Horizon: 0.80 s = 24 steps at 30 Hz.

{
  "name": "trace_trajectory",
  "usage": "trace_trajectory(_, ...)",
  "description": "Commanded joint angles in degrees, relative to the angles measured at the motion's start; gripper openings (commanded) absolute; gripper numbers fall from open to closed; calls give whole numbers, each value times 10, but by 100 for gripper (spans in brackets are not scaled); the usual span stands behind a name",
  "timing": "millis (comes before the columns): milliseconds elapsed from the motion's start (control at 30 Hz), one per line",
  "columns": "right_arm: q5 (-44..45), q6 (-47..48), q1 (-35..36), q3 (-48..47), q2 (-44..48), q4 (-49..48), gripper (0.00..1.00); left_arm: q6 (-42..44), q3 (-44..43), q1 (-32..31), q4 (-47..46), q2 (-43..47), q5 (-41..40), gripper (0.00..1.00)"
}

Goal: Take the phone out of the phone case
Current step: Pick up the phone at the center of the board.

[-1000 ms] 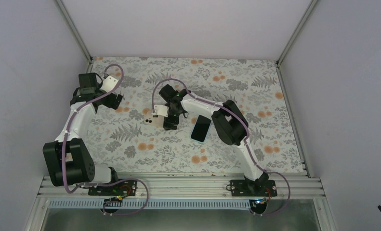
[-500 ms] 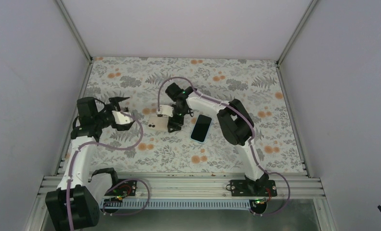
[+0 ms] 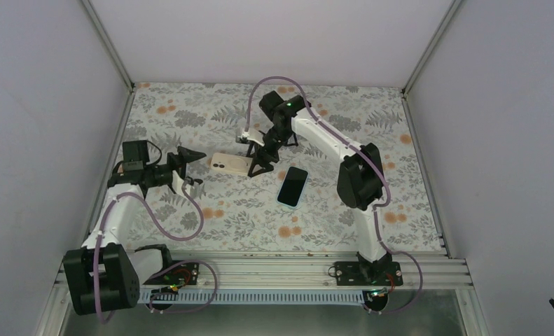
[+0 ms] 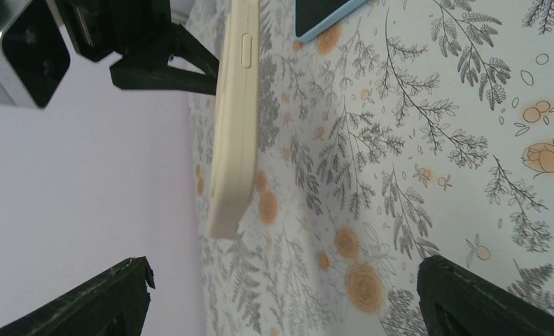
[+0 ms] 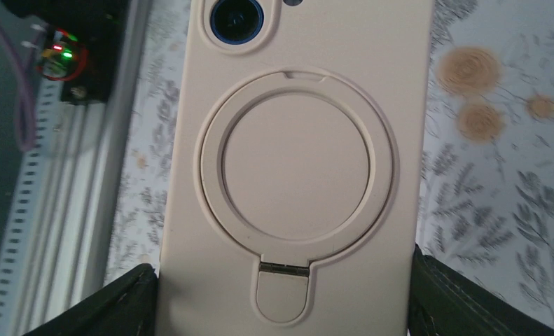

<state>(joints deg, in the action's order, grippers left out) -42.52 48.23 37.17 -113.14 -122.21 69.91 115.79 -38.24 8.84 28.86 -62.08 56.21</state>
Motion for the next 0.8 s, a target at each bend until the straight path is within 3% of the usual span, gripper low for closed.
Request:
trace_trajectory(0,-70,21,5,-31,-1,37,55,231,-27,-18,5,-13,42,91)
trace_trajectory(400,-77,6,13,-65,-13,38,54,262,-42,-51,7,-51,59,75)
trace_trajectory(767,-98,1,22,-81,-29,38,53,285,-64,-74,33,-64,54,67)
